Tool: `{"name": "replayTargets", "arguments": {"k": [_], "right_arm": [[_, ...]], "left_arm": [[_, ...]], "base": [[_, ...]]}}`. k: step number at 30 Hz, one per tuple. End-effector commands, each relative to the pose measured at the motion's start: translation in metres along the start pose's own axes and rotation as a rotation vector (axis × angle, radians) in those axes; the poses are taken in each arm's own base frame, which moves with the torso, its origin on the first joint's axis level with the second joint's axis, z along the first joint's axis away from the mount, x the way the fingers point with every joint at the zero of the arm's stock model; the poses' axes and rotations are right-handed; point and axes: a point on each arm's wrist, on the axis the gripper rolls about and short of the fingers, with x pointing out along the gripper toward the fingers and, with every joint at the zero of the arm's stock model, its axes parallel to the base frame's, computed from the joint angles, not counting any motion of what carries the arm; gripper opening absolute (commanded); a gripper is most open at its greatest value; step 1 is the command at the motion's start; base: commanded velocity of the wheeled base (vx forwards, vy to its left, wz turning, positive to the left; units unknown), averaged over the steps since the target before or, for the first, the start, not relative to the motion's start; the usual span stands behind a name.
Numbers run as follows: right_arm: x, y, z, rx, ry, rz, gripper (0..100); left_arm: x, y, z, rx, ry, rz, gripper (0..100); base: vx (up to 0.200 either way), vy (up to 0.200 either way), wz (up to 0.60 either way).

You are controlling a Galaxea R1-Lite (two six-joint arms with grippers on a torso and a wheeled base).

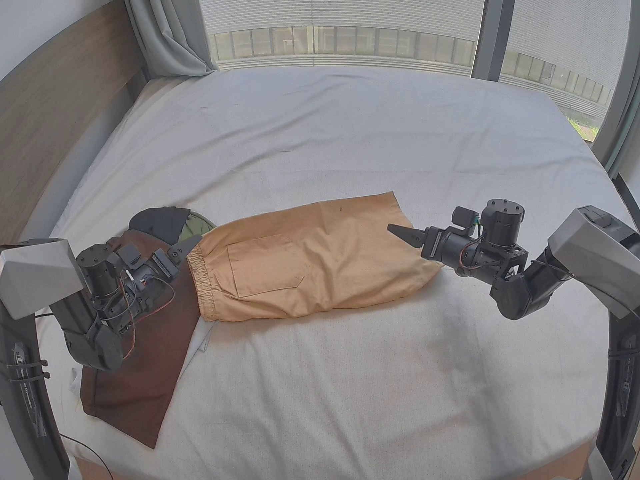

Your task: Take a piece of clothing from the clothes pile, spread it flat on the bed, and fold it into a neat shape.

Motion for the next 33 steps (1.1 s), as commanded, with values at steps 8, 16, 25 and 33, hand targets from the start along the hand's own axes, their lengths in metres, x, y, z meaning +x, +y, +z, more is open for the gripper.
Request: {"name": "replayTargets", "arguments": {"k": [8,16,25,33], "right_arm": [[-0.023,0.018,-0.025,0.012,0.037,-0.001,100],[-0.037,0.017,-0.042,0.057,0.013,0.008,100],[-0.045,0.02,-0.059,0.064,0.022,0.024,100],[-0.048,0.017,-0.066,0.074,0.013,0.025,100]], "left_arm": [[-0.007,-0.011,-0.018,0.038,0.073,-0.012,100],[-0.007,-0.017,-0.027,0.042,0.107,-0.025,100],[-0.01,-0.017,-0.031,0.076,0.125,-0.024,100],[-0.01,-0.018,-0.034,0.136,0.132,-0.029,100]], "base": [[0.0,0.0,0.0],[0.0,0.0,0.0],[0.0,0.0,0.0],[0.0,0.0,0.0]]}}
